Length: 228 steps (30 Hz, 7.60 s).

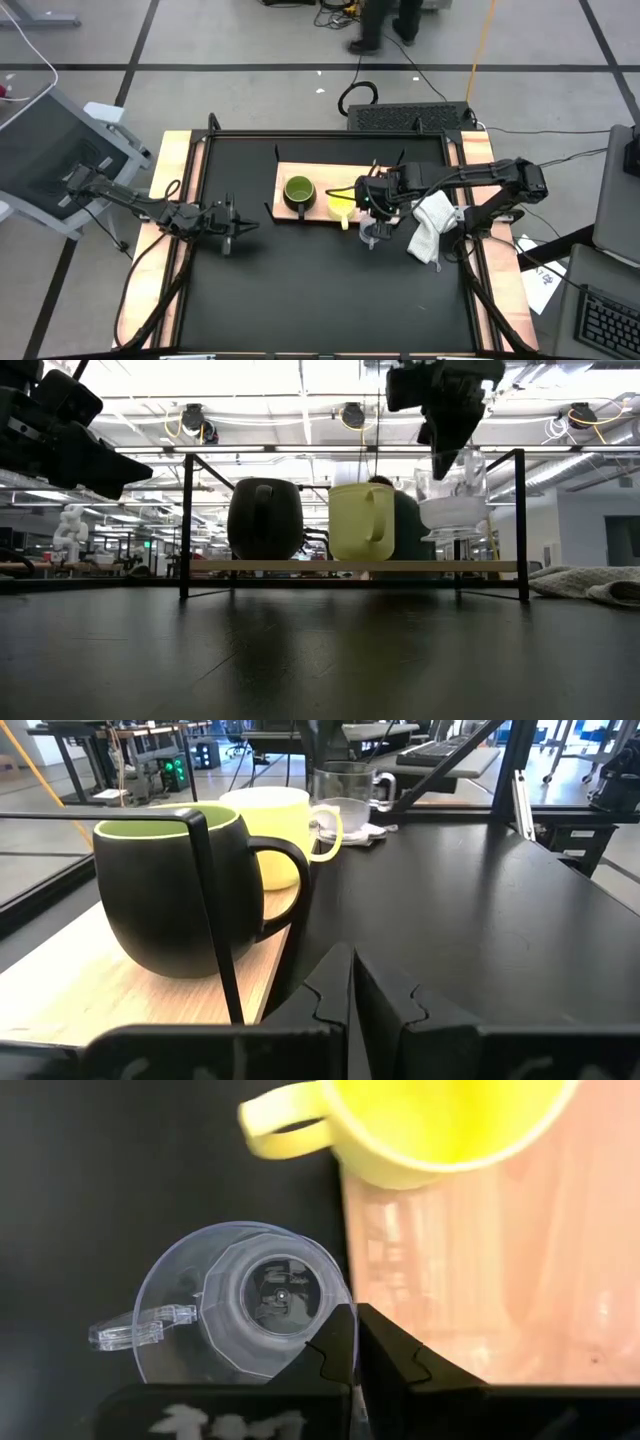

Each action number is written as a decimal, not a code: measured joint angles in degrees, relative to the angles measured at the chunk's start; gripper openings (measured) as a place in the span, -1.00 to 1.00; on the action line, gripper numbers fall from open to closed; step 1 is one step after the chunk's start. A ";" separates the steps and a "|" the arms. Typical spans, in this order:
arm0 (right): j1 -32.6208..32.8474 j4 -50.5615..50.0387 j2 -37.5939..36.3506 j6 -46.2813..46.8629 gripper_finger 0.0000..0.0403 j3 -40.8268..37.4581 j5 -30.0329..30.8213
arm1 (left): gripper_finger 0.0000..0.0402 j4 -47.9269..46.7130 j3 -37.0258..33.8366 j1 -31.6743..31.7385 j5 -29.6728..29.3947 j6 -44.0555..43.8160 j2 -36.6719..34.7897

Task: Stack small to large cups/mugs on shelf
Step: Put the transparent mug on the shelf, then return to Home Position

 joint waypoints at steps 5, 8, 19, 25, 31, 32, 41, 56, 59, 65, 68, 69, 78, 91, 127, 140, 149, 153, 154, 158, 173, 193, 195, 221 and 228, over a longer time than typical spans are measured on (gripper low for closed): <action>-3.25 0.10 0.00 -1.94 -1.00 0.00 0.00 | -0.90 -0.21 0.00 0.00 0.00 -0.04 0.00; -4.67 0.08 0.00 -2.68 -1.00 0.00 -0.05 | -0.90 -0.32 0.00 0.00 0.00 -0.07 0.00; -5.59 0.10 0.00 -3.39 -1.00 0.00 -0.24 | -0.90 -1.19 0.00 0.00 0.02 0.22 0.00; -5.59 0.12 0.00 -3.39 -1.00 0.00 -0.26 | -0.90 -1.19 0.00 0.00 0.02 0.24 0.00; -5.59 0.17 -0.01 -3.39 -1.00 0.00 -0.26 | -0.90 -1.09 0.00 0.00 0.02 0.26 0.00; -5.59 0.21 -0.02 -3.45 -1.00 0.00 -0.26 | -0.90 -1.08 0.00 0.00 0.02 0.26 0.00; -5.73 0.76 -0.07 -4.30 -1.00 -0.43 -0.25 | -0.90 -0.95 0.00 0.00 0.02 0.26 0.00; -12.19 2.57 -0.92 -9.42 -1.00 -2.47 -0.35 | -0.90 -0.49 0.00 0.02 0.02 0.13 -0.02; -13.77 3.97 -0.89 -10.03 -1.00 -3.92 -0.24 | -0.90 -0.49 0.00 0.00 0.02 0.00 -0.02; -15.38 6.17 -0.90 -10.56 -1.00 -6.49 -0.50 | -0.90 -0.49 0.00 0.01 0.02 0.00 -0.02; -15.77 7.14 -1.05 -10.55 -1.00 -7.25 -0.50 | -0.90 -0.49 0.00 0.02 0.02 0.26 -0.02; -15.77 7.35 -1.09 -10.60 -1.00 -7.43 -0.48 | -0.90 -0.49 0.00 0.02 0.02 0.28 -0.02; -15.75 7.84 -1.07 -10.63 -1.00 -7.56 -0.50 | -0.90 -0.49 0.00 0.00 0.01 0.48 -0.02; -15.23 7.69 -1.01 -9.99 -1.00 -7.61 -0.28 | -0.90 -0.54 0.00 0.01 0.00 0.59 -0.02; -15.21 7.83 -0.76 -8.86 -0.57 -7.80 -0.26 | -0.90 -0.95 0.00 0.00 -0.02 0.26 -0.02; -15.21 7.93 -1.10 -8.85 -0.36 -7.69 -0.26 | -0.90 -0.95 -0.02 0.00 -0.01 0.28 -0.01; -14.74 8.76 -7.98 -7.34 -0.36 -7.69 -0.55 | -0.90 -0.95 -0.02 0.01 -0.02 0.28 -0.01; -13.61 8.76 -12.89 -6.77 -0.35 -7.69 -0.55 | -0.90 -0.93 -0.02 0.02 -0.01 0.29 -0.02; -13.17 8.72 -14.27 -6.24 -0.35 -7.69 -0.55 | -0.90 -0.93 -0.02 0.02 -0.02 0.33 -0.02; -10.99 8.71 -19.57 -5.46 -0.38 -7.69 -0.59 | -0.90 -0.67 -0.02 0.01 -0.02 0.29 0.00; -1.39 11.28 -30.49 -4.86 -0.97 -7.69 1.39 | -0.90 0.42 -0.02 0.01 0.00 -0.48 0.00; 1.07 13.10 -31.77 -5.86 -1.00 -7.73 1.53 | -0.90 0.36 -0.02 -0.02 0.01 -0.96 0.00; 2.07 15.13 -33.26 -5.89 -1.00 -8.75 1.51 | -0.90 0.34 -0.02 -0.02 0.00 -1.27 -0.02; 3.61 55.60 -64.49 -3.92 -1.00 -53.65 -6.01 | -0.90 0.31 -0.02 -0.09 0.02 -0.44 0.00; 3.61 67.84 -67.14 -4.49 -1.00 -63.02 -9.20 | -0.91 2.21 -0.02 -0.09 -0.03 0.51 -0.02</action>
